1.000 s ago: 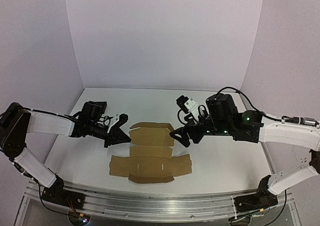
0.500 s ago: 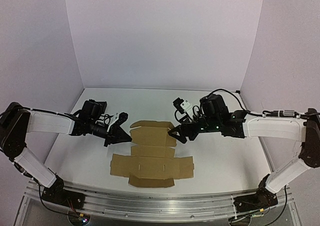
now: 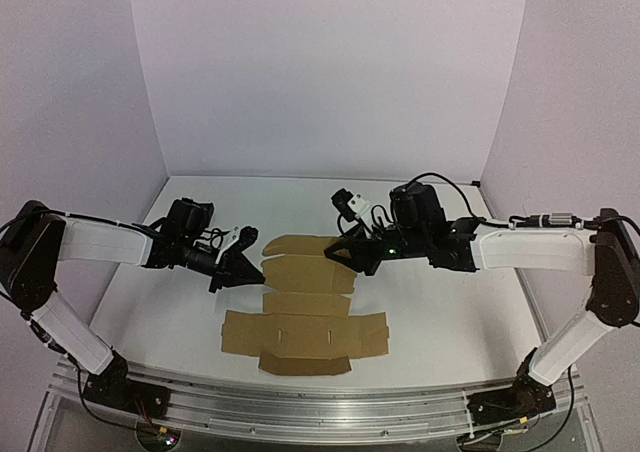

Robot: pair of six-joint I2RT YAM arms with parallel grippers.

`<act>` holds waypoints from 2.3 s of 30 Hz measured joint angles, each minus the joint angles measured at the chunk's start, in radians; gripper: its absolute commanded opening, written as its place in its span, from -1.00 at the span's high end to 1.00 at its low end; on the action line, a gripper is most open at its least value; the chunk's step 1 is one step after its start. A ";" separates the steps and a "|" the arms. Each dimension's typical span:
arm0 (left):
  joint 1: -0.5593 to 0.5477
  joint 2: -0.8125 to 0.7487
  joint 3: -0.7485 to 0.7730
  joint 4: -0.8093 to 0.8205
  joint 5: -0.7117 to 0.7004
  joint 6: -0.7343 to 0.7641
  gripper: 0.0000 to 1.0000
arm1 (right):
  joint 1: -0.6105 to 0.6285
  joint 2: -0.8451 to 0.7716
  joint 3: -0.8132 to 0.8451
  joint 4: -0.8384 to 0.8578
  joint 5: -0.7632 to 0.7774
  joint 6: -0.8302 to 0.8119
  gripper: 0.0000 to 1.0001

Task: Fold the paper box

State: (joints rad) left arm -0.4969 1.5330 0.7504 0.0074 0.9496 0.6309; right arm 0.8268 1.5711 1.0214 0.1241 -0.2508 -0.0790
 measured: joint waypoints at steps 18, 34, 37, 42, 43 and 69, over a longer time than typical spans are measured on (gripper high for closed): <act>0.031 0.007 0.020 -0.095 -0.001 0.212 -0.37 | -0.026 -0.022 0.000 0.003 -0.135 -0.001 1.00; -0.275 -0.142 -0.008 -0.629 -0.152 0.918 -0.69 | -0.026 -0.002 0.000 0.003 -0.026 0.302 1.00; -0.290 -0.134 -0.082 -0.584 -0.215 0.944 -0.72 | -0.026 0.016 0.000 0.003 -0.026 0.325 1.00; -0.292 -0.093 -0.101 -0.433 -0.293 0.944 -0.61 | -0.026 0.023 0.000 0.003 -0.035 0.385 1.00; -0.295 -0.090 -0.108 -0.396 -0.304 0.941 -0.50 | -0.026 0.023 0.000 0.003 -0.037 0.396 1.00; -0.323 -0.025 -0.036 -0.226 -0.373 0.744 0.17 | -0.026 0.022 -0.093 0.186 -0.227 0.843 0.93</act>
State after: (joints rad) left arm -0.8204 1.5076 0.7143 -0.2190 0.5769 1.3753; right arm 0.8009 1.5932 0.9283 0.3099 -0.4774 0.7639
